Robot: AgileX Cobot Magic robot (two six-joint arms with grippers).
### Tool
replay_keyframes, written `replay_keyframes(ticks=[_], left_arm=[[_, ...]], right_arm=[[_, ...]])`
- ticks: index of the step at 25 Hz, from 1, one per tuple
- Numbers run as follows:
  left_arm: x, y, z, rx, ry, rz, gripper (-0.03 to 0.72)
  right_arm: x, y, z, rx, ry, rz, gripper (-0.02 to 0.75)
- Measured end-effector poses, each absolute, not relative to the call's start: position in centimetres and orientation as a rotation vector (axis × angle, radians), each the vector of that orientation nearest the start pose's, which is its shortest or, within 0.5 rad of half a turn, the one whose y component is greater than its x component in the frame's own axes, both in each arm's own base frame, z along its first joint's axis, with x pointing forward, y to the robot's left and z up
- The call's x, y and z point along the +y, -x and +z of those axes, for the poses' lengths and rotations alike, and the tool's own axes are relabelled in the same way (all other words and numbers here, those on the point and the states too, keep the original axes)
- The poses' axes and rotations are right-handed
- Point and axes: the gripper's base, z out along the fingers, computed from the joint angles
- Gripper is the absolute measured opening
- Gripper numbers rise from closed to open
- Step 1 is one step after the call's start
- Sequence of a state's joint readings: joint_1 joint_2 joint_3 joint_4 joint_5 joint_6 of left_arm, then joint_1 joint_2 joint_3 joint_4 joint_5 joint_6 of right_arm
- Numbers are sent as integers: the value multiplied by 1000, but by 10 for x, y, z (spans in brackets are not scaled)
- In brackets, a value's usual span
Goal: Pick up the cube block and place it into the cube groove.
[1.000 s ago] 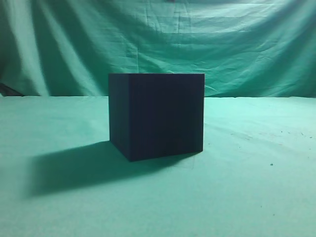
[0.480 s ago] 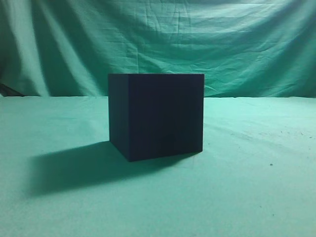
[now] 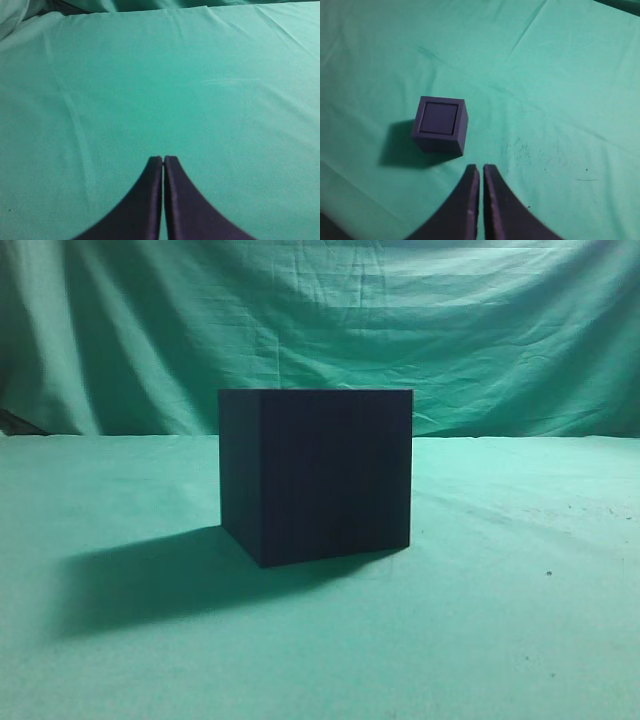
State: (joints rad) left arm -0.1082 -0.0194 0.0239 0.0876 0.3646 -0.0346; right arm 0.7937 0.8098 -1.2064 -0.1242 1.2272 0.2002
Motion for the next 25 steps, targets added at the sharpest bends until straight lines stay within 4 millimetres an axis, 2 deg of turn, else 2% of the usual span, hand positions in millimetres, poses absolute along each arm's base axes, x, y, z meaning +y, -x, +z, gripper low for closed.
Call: replay_keyframes(ticks=[7, 12, 22, 25], left_arm=[[-3, -52, 173, 1847, -122, -14, 0], [-3, -52, 173, 1847, -122, -14, 0], [-3, -52, 173, 1847, -122, -14, 0], [-3, -52, 173, 1847, -122, -14, 0]], right_arm=[[37, -47, 399, 2088, 634, 465, 0], [18, -28, 395, 2044, 620, 492, 0], [18, -27, 396, 1922, 761, 416, 0], [19, -30, 389, 1837, 711, 387, 0]])
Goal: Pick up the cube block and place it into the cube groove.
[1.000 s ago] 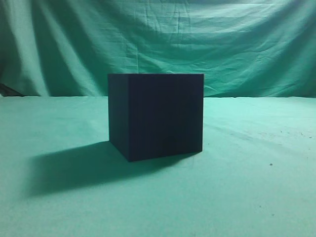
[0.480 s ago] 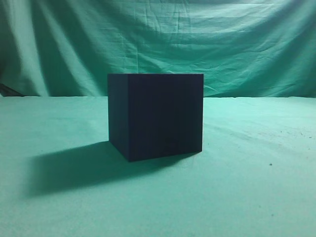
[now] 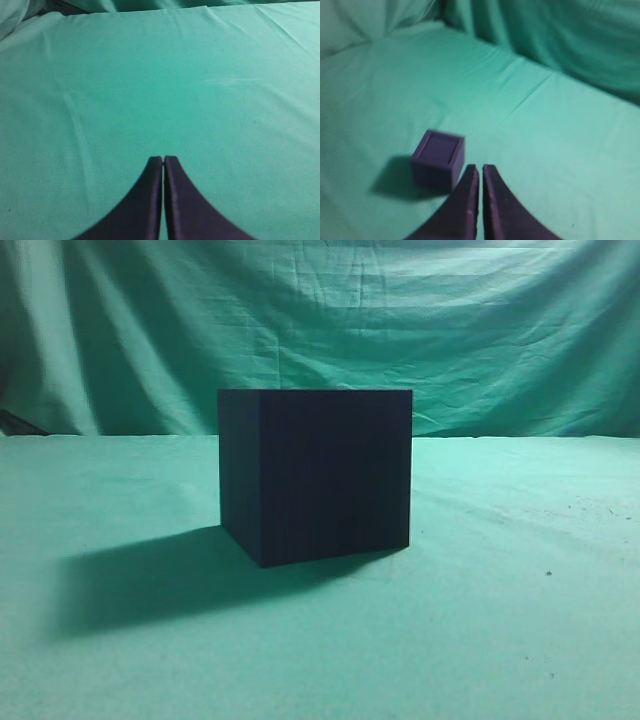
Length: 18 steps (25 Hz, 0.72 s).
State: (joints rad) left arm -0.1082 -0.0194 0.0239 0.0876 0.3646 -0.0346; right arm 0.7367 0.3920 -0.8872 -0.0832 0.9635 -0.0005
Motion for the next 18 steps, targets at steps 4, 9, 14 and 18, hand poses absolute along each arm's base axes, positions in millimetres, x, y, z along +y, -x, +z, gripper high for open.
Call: replay_keyframes(ticks=[4, 9, 14, 18], left_arm=[[-3, -52, 173, 1847, -122, -14, 0], [-3, -52, 173, 1847, -122, -14, 0], [-3, -52, 173, 1847, -122, -14, 0], [-3, -52, 173, 1847, -122, -14, 0]], right_arm=[[18, -36, 360, 1720, 539, 319, 0], [11, -36, 308, 1609, 298, 215, 0], [7, -39, 250, 1650, 120, 138, 0], [5, -49, 211, 1750, 19, 106, 0]])
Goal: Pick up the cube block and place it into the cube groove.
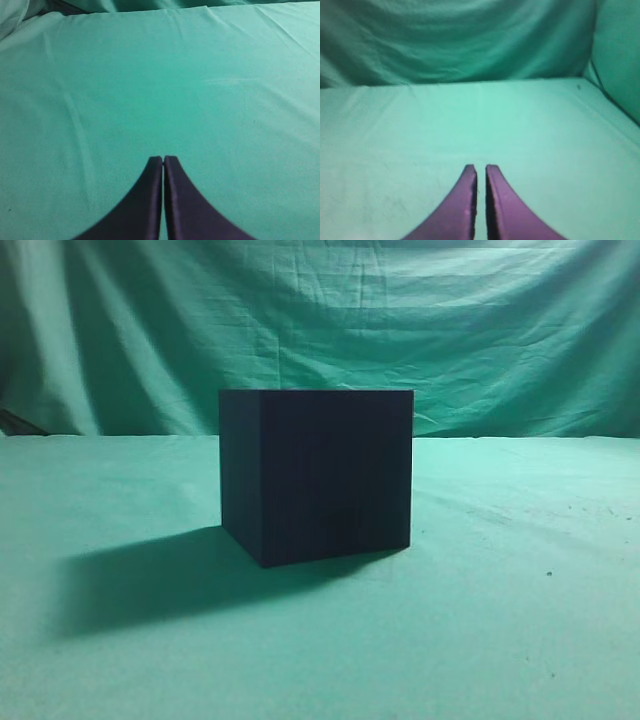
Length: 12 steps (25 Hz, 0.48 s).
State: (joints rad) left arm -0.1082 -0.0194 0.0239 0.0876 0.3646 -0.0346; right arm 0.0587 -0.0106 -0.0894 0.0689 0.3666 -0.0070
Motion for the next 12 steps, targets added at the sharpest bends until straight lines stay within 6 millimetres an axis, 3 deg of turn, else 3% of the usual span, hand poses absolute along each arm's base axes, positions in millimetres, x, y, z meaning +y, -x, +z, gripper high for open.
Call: replay_keyframes(ticks=[5, 12], left_arm=[[-3, -52, 173, 1847, -122, -14, 0], [-3, -52, 173, 1847, -122, -14, 0]], right_arm=[[4, -53, 177, 1839, -15, 87, 0], [4, -52, 171, 1880, -3, 79, 0]])
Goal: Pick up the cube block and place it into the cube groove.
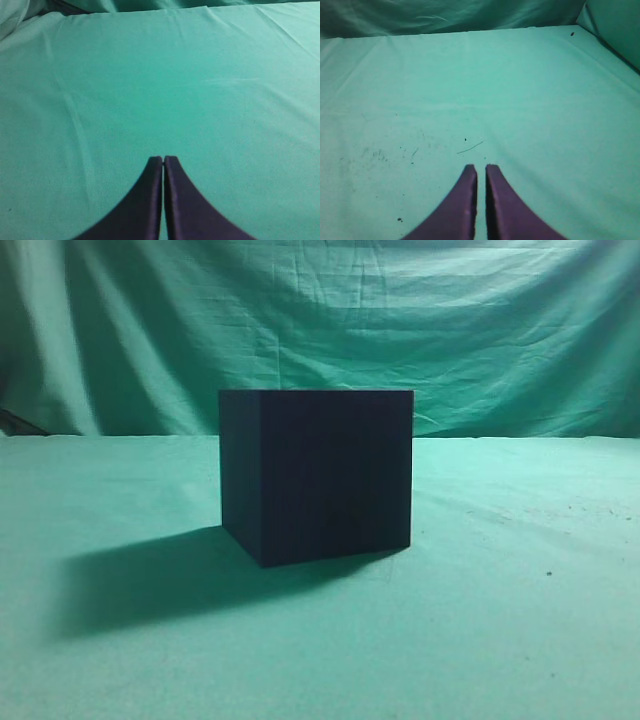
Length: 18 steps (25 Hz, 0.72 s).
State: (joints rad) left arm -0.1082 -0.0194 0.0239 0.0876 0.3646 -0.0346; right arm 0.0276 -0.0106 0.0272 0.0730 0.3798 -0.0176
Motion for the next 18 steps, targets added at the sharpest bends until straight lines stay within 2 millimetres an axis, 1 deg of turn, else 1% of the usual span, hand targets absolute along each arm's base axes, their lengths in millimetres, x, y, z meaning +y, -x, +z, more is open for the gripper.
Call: replay_keyframes(ticks=[18], left_arm=[[-3, -52, 173, 1847, -122, -14, 0]], right_arm=[[4, -52, 170, 1886, 3, 75, 0]])
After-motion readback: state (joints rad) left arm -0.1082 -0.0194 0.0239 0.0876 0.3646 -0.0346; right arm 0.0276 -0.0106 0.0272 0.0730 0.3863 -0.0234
